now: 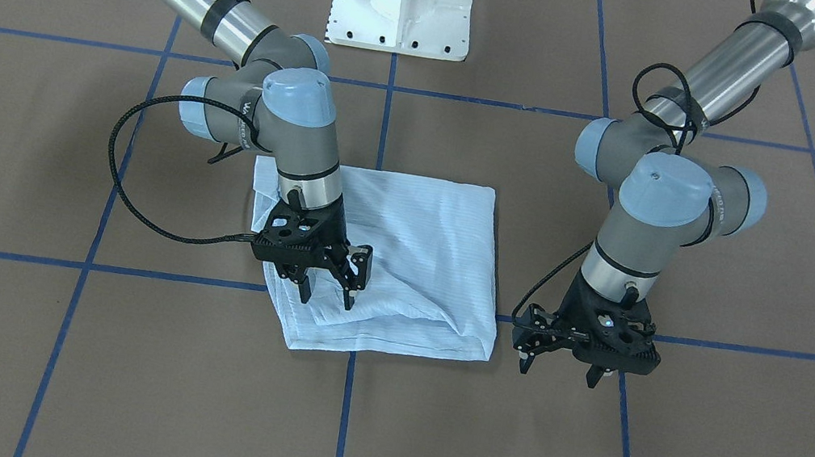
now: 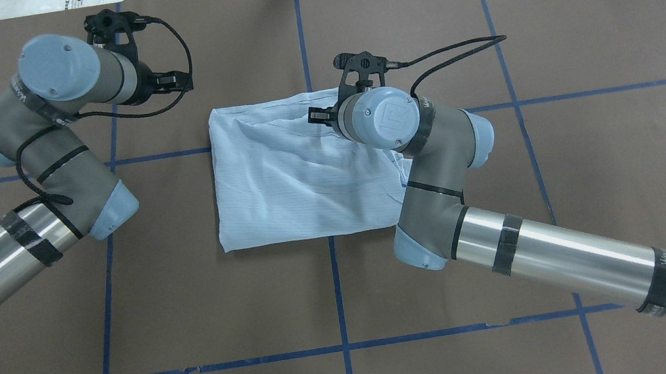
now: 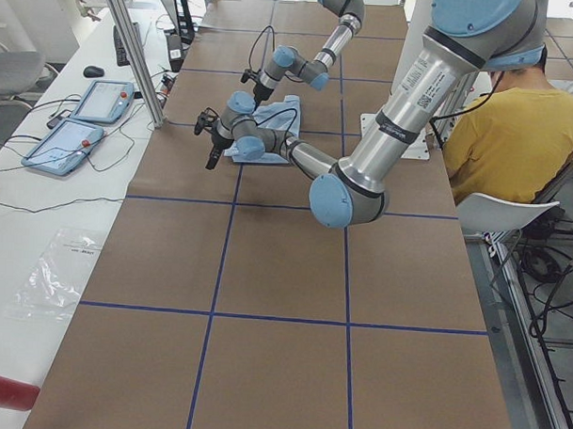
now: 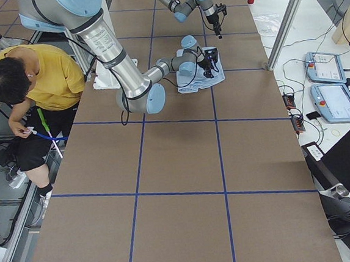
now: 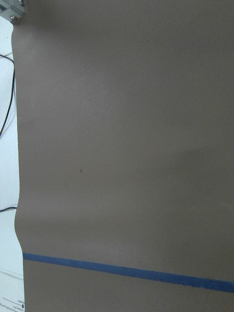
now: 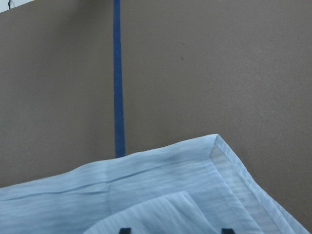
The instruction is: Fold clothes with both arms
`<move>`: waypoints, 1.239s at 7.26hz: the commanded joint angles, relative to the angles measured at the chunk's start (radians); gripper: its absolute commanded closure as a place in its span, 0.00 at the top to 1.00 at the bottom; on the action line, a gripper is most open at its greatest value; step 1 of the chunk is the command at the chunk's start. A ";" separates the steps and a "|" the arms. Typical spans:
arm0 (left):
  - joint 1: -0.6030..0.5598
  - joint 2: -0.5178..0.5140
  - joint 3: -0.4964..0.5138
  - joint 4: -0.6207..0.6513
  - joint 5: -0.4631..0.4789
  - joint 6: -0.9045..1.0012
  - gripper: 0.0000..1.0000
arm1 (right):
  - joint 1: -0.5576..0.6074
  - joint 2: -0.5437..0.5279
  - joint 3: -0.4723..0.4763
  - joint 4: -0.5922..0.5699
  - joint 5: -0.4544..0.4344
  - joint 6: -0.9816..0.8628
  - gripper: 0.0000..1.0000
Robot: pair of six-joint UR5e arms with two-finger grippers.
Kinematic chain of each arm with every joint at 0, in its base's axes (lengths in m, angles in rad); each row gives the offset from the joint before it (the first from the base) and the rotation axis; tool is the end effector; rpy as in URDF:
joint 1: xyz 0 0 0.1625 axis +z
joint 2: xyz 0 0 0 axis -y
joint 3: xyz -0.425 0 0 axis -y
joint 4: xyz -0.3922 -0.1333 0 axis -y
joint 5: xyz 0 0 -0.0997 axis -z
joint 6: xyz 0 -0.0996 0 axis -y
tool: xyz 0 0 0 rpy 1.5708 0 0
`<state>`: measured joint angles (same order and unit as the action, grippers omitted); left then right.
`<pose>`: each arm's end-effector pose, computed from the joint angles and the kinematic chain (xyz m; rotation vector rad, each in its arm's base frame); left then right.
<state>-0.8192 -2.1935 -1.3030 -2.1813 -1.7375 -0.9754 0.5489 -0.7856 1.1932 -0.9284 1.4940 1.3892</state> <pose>0.4289 -0.6300 0.3454 0.5093 0.8322 -0.1253 -0.6058 -0.5357 0.2705 0.4427 -0.9616 0.3729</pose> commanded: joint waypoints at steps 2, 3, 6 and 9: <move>0.000 0.001 -0.001 -0.002 0.004 0.000 1.00 | 0.003 0.002 -0.003 0.005 -0.035 -0.058 0.62; 0.000 0.001 -0.001 -0.002 0.004 -0.002 1.00 | 0.005 0.009 -0.003 0.007 -0.035 -0.058 0.61; 0.000 0.001 -0.001 -0.002 0.004 -0.002 1.00 | 0.006 0.022 -0.024 0.008 -0.035 -0.061 0.61; 0.000 0.001 -0.002 -0.002 0.004 -0.002 1.00 | 0.017 0.023 -0.041 0.010 -0.044 -0.095 0.61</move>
<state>-0.8192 -2.1921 -1.3049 -2.1828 -1.7334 -0.9771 0.5630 -0.7636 1.1565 -0.9194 1.4515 1.3060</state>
